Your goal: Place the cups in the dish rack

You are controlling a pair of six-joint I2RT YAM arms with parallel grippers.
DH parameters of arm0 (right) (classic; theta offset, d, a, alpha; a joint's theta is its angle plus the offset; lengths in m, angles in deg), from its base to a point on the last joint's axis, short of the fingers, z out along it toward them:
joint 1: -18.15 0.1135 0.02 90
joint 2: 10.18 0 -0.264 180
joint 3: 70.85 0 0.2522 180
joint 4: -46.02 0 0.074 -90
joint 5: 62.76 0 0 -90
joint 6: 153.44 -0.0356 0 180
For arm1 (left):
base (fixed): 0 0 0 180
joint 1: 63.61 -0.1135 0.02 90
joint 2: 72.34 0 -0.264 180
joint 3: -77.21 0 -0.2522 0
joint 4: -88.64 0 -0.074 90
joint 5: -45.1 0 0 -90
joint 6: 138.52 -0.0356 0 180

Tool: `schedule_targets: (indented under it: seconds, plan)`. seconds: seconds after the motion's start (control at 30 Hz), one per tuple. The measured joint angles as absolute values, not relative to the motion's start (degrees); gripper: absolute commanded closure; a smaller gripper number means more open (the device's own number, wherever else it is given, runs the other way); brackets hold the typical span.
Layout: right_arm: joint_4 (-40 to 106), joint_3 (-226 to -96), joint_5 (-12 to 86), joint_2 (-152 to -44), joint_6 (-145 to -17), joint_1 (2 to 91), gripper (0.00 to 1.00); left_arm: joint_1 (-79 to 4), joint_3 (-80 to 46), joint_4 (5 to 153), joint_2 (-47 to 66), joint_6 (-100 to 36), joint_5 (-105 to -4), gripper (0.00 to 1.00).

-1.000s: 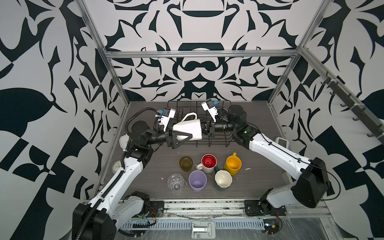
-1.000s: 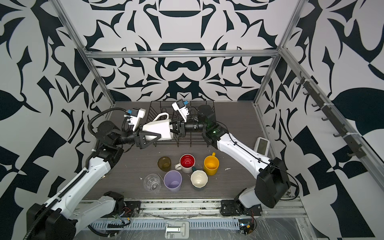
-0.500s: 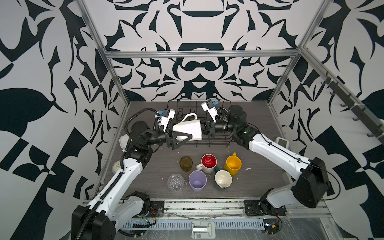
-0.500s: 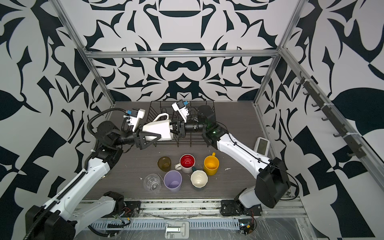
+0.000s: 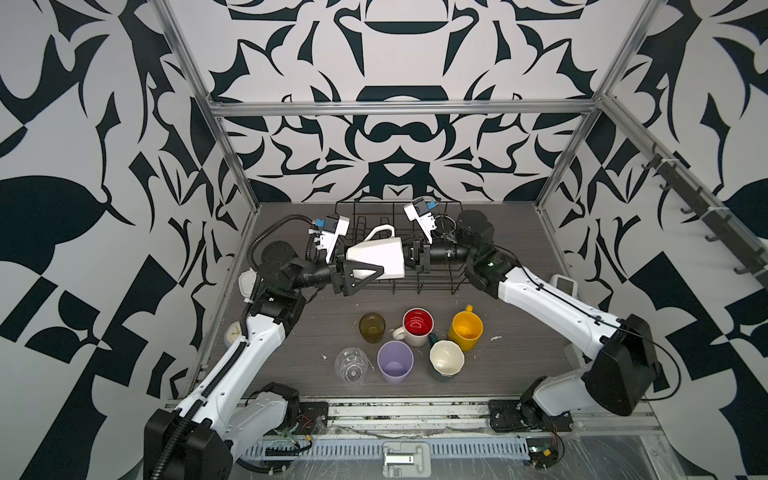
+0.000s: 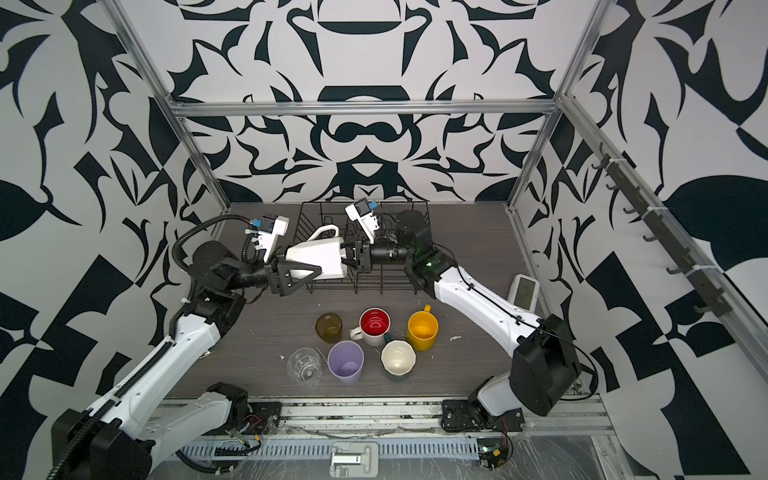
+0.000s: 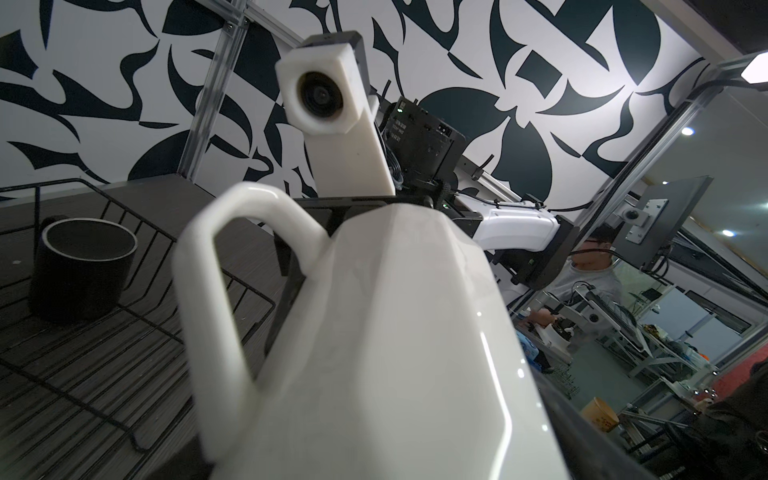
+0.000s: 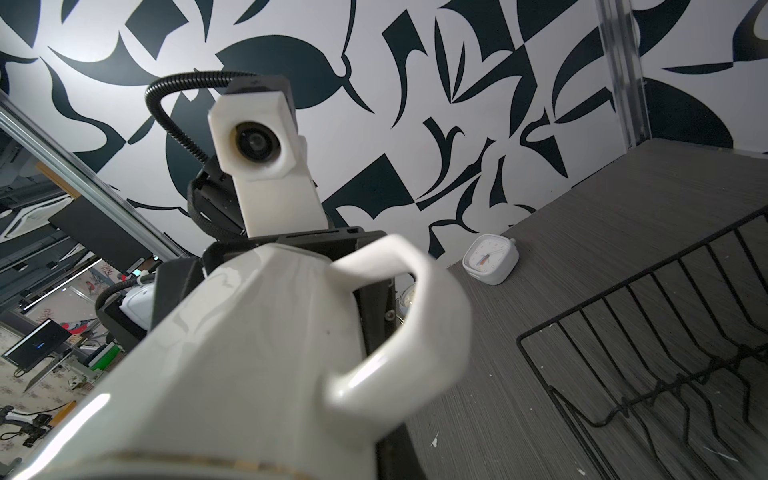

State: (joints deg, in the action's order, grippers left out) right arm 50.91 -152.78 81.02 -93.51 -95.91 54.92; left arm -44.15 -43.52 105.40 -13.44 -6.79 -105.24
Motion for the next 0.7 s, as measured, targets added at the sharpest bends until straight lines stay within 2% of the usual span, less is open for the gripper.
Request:
schedule_targets:
  seconds: [0.13,0.23,0.33,0.5,0.7]
  plan:
    - [51.0,-152.8,81.1,-93.5,-96.2,54.9,1.00,-44.2,-43.5,105.5,-13.4,-6.8,-105.3,0.57]
    - [51.0,-152.8,81.1,-93.7,-96.3,54.9,1.00,-44.2,-43.5,105.5,-13.4,-6.8,-105.3,0.74]
    - [51.1,-152.8,81.1,-93.8,-96.3,54.9,1.00,-44.3,-43.5,105.4,-13.4,-6.7,-105.3,0.85]
    - [49.3,-153.3,80.9,-93.8,-96.0,54.9,1.00,-44.3,-43.4,104.6,-13.4,-6.6,-105.3,1.00]
    - [48.9,-153.3,80.8,-93.8,-96.0,54.9,1.00,-44.5,-43.4,104.1,-13.5,-6.6,-105.2,1.00]
